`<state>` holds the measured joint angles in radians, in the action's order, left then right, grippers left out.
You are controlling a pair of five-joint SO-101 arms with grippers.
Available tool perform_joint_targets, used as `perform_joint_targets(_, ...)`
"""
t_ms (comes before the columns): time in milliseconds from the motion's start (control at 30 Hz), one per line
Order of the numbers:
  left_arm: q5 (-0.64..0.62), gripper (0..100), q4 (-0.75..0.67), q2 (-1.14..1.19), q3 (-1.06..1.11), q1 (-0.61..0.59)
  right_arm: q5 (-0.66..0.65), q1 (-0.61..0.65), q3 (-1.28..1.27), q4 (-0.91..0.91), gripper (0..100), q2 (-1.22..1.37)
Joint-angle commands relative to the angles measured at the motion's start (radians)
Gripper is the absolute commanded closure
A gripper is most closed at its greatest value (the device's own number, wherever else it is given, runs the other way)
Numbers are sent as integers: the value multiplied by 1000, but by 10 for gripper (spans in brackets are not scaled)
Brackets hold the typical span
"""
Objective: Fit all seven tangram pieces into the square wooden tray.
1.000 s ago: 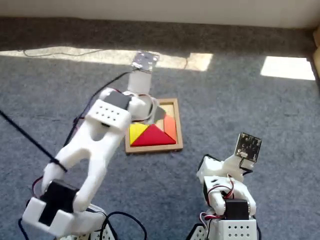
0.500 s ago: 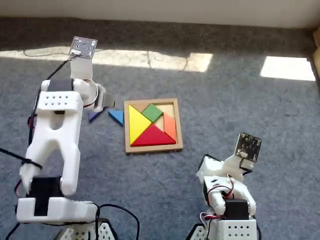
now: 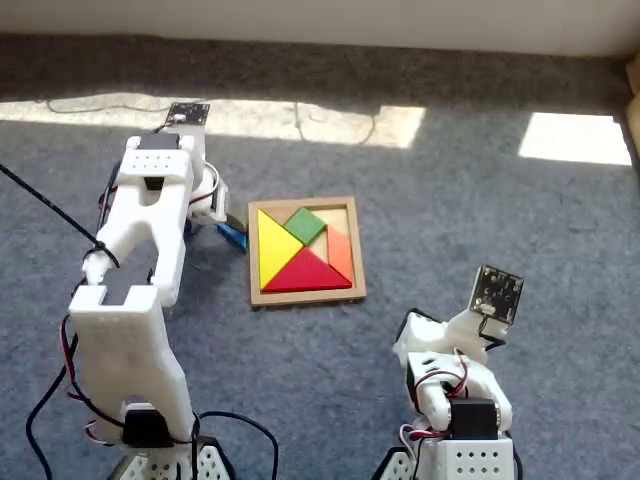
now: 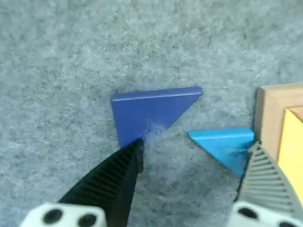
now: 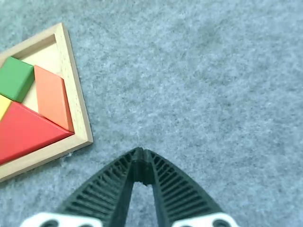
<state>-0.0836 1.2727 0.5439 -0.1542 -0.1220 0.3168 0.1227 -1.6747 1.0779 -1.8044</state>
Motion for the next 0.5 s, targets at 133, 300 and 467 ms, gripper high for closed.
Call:
perform_joint_targets(133,-64,692,103,154,-220,50,-2,-10,-124,1,993,-2)
perform_joint_targets(300,-57,790,175,217,-302,56,-2,-10,-124,1,993,-2)
perform_joint_targets(467,-12,797,247,232,-323,54,-2,-10,-124,1,993,-2)
